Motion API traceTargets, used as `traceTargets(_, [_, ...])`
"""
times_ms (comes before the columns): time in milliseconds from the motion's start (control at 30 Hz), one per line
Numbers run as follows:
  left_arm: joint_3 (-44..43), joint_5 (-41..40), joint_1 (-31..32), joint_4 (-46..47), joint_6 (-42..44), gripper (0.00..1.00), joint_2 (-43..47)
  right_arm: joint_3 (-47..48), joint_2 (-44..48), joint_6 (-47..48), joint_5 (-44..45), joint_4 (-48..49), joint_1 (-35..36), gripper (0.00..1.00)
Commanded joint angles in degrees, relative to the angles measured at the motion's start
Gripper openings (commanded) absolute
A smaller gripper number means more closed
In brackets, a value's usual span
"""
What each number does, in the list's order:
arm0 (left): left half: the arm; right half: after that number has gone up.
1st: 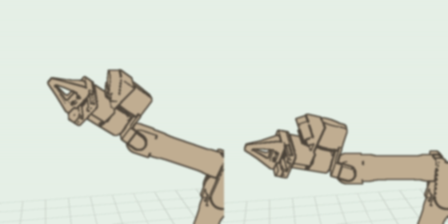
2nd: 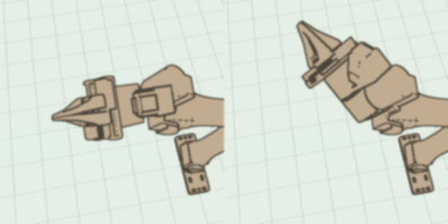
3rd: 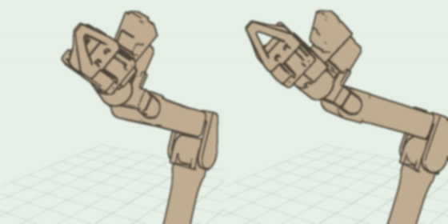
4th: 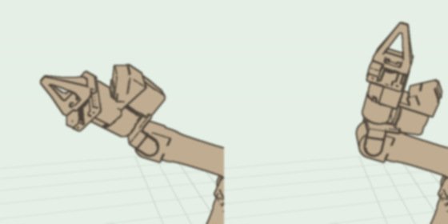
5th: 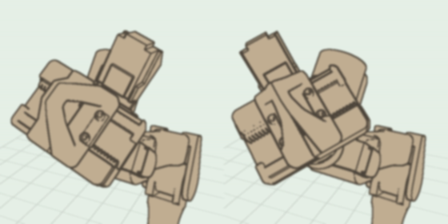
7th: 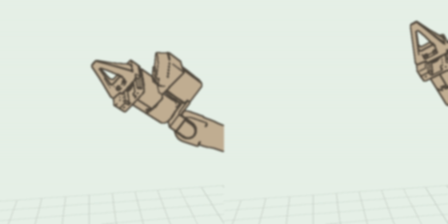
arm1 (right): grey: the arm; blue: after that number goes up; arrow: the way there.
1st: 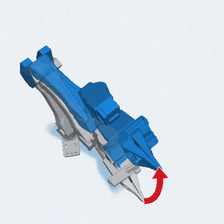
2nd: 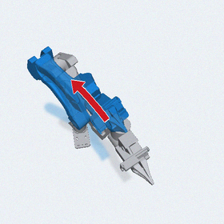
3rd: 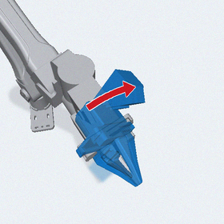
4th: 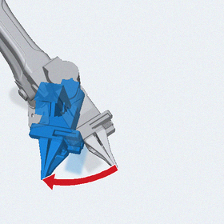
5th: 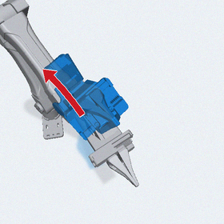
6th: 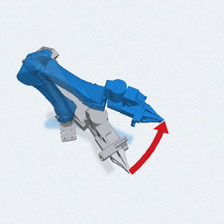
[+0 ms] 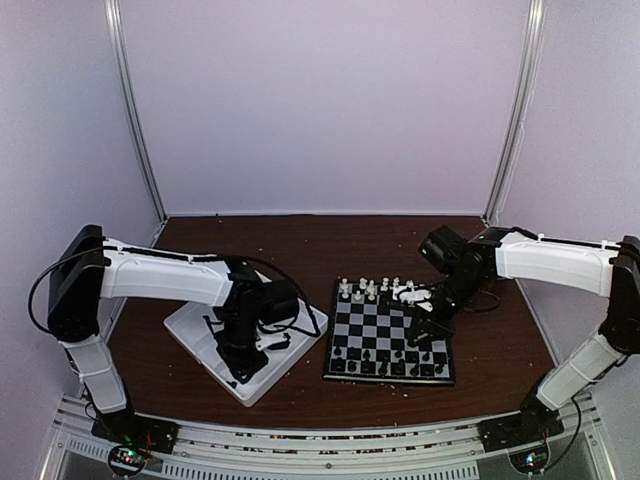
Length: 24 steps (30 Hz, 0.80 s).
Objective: Set up the chess pieces on the board
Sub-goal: Adjust the pawn in the storage box.
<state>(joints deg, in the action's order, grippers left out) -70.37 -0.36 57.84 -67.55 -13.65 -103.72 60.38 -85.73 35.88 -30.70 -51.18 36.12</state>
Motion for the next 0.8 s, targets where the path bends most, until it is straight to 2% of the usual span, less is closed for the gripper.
traceTargets(0, [2.93,2.87,0.25,0.05,-2.72,0.33,0.76,-0.49,1.10,0.33,-1.71,0.76,-0.50,0.23])
traceTargets(300, [2.47,-3.96,0.25,0.36,-4.54,0.36,-5.07,-0.70,0.71,0.51,-1.90,0.98,-0.78,0.23])
traceTargets(500, [-1.77,-10.98,0.25,0.04,-1.19,0.21,-9.23,-0.64,0.10,0.25,-2.20,1.20,-0.92,0.23])
traceTargets(600, [-6.48,-13.01,0.09,-0.71,1.05,0.18,-11.02,-0.53,-0.28,0.25,-2.30,1.14,-0.93,0.23])
traceTargets(767, [-10.37,-11.23,-1.64,1.89,2.97,0.15,-11.66,-0.70,-0.32,0.01,-1.91,1.37,-1.12,0.22])
